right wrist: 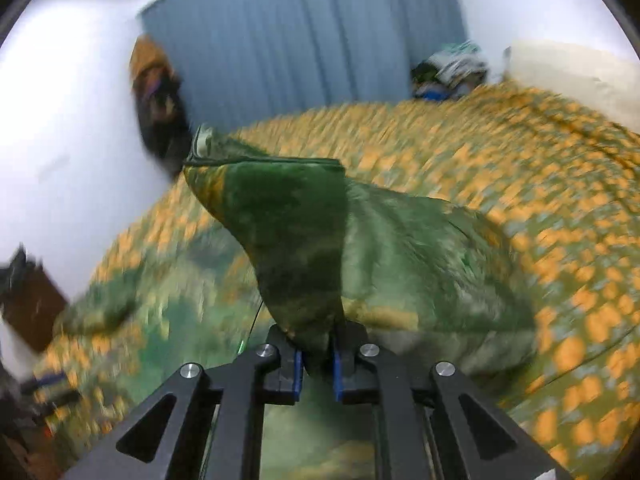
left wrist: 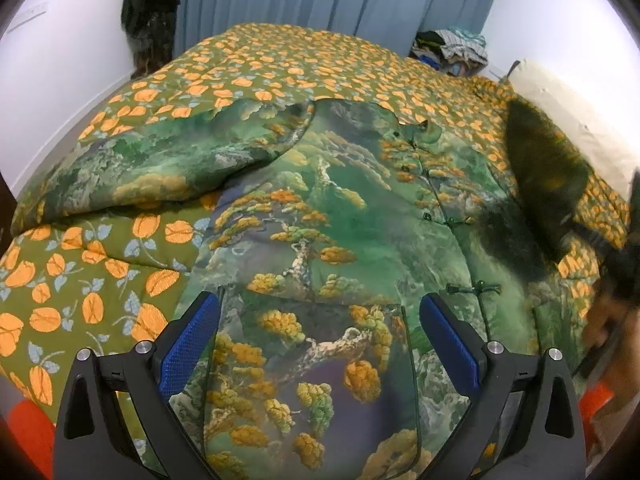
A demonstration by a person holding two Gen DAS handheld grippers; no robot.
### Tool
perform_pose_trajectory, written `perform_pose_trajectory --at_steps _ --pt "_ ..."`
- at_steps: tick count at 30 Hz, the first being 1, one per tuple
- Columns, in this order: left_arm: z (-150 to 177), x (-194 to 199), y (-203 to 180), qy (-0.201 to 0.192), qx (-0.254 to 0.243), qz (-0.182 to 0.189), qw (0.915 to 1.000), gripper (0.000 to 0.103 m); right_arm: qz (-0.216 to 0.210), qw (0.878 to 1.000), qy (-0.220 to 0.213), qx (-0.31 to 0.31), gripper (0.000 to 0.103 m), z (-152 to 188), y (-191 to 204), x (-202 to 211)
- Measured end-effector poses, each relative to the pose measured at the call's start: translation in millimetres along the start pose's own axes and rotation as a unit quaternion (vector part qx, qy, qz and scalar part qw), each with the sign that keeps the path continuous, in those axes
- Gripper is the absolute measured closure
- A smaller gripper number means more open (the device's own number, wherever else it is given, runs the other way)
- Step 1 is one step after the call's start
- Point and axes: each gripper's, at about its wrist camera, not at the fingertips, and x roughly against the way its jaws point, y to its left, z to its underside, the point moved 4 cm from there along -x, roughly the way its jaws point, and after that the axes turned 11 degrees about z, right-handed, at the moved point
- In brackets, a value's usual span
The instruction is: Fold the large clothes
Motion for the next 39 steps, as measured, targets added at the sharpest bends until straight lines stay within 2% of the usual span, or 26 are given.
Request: perform_pose_trajectory --at_steps 3,6,7,8,9,10,11,13,14,18,20,21,22,23,24,25,27,30,33,36,37,38,39 --pt "-2 -6 -3 0.009 0.005 0.011 0.9999 0.003 0.001 0.999 0.024 0.03 0.092 30 18 -5" --pt "-8 -17 -12 0.022 0.008 0.039 0.999 0.003 0.007 0.998 0.044 0.04 0.087 49 19 -9" --pt "-11 -21 -17 0.029 0.012 0.054 0.998 0.003 0.004 0.998 0.051 0.041 0.079 51 19 -10" --pt "-14 -25 -20 0.034 0.017 0.068 0.997 0.003 -0.008 0.997 0.063 0.044 0.06 57 20 -11" --pt "-19 -31 -26 0.042 0.027 0.096 0.9941 0.003 -0.021 0.996 0.071 0.049 0.048 61 23 -9" --pt "-23 -38 -33 0.054 0.038 0.128 0.9895 0.003 -0.03 0.995 0.074 0.059 0.032 65 27 -7" --pt "-26 -44 -38 0.064 0.045 0.153 0.9851 0.003 -0.032 0.994 0.072 0.077 0.03 68 31 0" --pt "-33 -63 -57 0.093 0.06 0.219 0.9696 0.003 -0.038 0.991 0.068 0.111 0.03 77 39 18" --pt "-35 -72 -64 0.103 0.062 0.233 0.9652 0.003 -0.044 0.989 0.067 0.123 0.03 80 39 28" --pt "-36 -114 -99 0.146 0.059 0.248 0.9558 0.008 -0.051 0.989 0.058 0.124 0.03 90 21 69" --pt "-33 -134 -110 0.172 0.064 0.251 0.9503 0.024 -0.052 0.991 0.049 0.112 0.03 90 9 85" --pt "-30 -144 -113 0.184 0.068 0.246 0.9492 0.029 -0.052 0.992 0.043 0.104 0.03 88 3 93" --pt "-28 -152 -116 0.192 0.07 0.234 0.9506 0.044 -0.053 0.993 0.038 0.098 0.03 88 -2 98" --pt "-28 -158 -115 0.195 0.07 0.221 0.953 0.072 -0.054 0.994 0.032 0.09 0.03 88 -7 104" --pt "-28 -162 -116 0.2 0.069 0.213 0.9538 0.089 -0.053 0.995 0.028 0.084 0.03 88 -12 109" --pt "-28 -163 -116 0.204 0.075 0.212 0.9526 0.094 -0.05 0.995 0.026 0.078 0.03 87 -17 112" --pt "-35 -155 -118 0.195 0.073 0.21 0.9552 0.096 -0.046 0.997 0.021 0.061 0.03 82 -31 115" --pt "-62 -133 -127 0.168 0.03 0.205 0.9638 0.096 -0.044 0.999 0.013 0.025 0.03 62 -60 108" --pt "-100 -129 -121 0.139 0.009 0.194 0.971 0.096 -0.021 1.0 0.002 -0.001 0.03 24 -99 79" --pt "-130 -151 -100 0.123 0.018 0.171 0.9775 0.096 -0.002 1.0 0.023 -0.011 0.03 -8 -127 28" --pt "-135 -162 -91 0.121 0.02 0.157 0.98 0.096 0.005 0.999 0.033 -0.016 0.036 -20 -136 7" --pt "-137 -170 -84 0.123 0.025 0.147 0.9811 0.096 0.01 0.999 0.039 -0.017 0.048 -30 -143 -9" --pt "-138 -181 -74 0.125 0.037 0.138 0.9818 0.096 0.02 0.999 0.044 -0.013 0.055 -43 -146 -29"
